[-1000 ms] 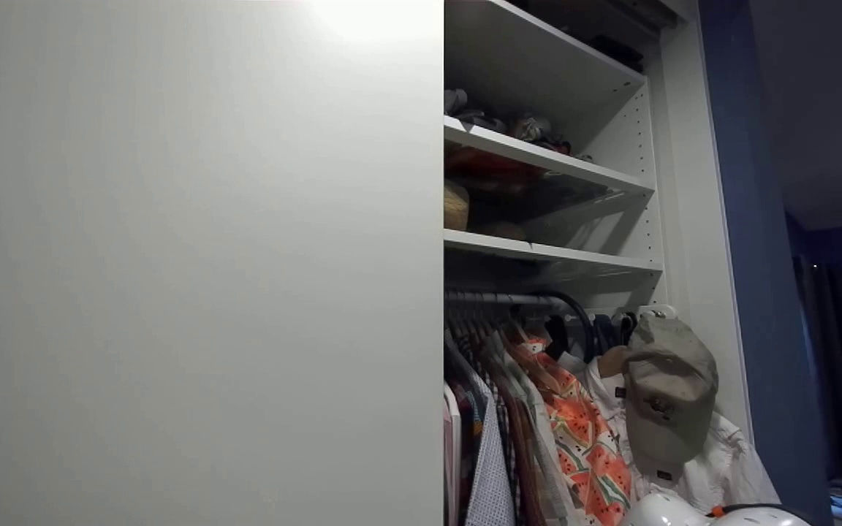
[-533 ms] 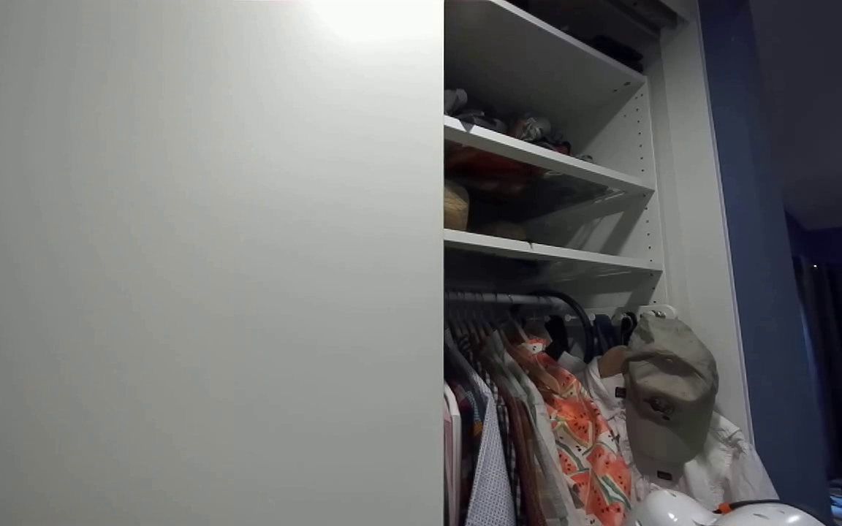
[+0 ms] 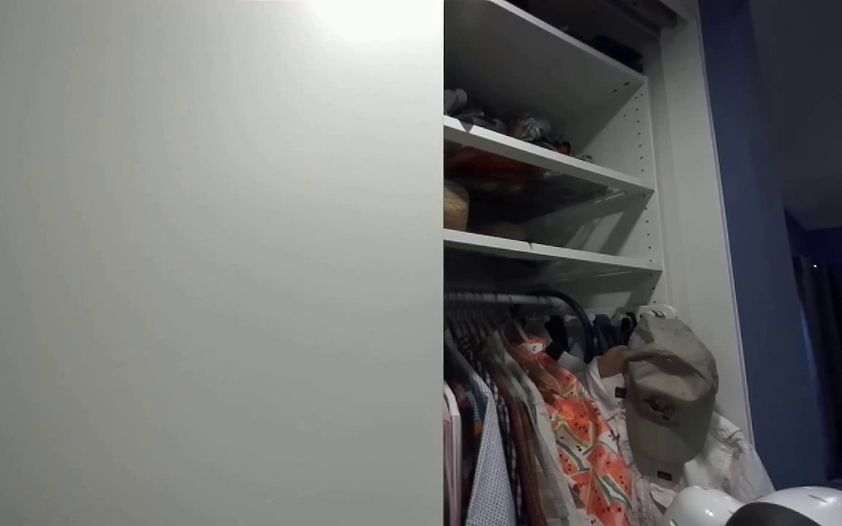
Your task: Move the white bottle to inside the open drawer
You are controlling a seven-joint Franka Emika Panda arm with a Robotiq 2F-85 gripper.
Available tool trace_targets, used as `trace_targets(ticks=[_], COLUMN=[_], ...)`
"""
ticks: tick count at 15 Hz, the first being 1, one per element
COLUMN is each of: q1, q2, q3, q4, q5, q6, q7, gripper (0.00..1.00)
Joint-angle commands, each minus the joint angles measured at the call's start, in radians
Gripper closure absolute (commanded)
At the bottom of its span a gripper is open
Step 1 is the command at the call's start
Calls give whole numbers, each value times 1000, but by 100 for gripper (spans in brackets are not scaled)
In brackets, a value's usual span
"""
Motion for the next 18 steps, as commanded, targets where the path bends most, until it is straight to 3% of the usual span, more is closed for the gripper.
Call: trace_targets(ticks=[1, 3, 5, 6, 8, 9, 12, 13, 18], q1=[-173, -292, -323, -335, -334, -203, -124, -166, -107], q2=[-134, -169, -192, -194, -168, -162, -124, -110, -57], q3=[170, 267, 277, 267, 236, 102, 2, 33, -65], q4=[-197, -233, -260, -272, -283, -280, -274, -270, -219], q5=[281, 447, 608, 629, 572, 562, 495, 443, 169], q6=[115, 120, 99, 80, 97, 83, 100, 110, 65], q7=[-191, -295, -408, -433, -406, -392, -320, -268, -47], gripper=[94, 94, 94, 94, 94, 94, 94, 94, 94])
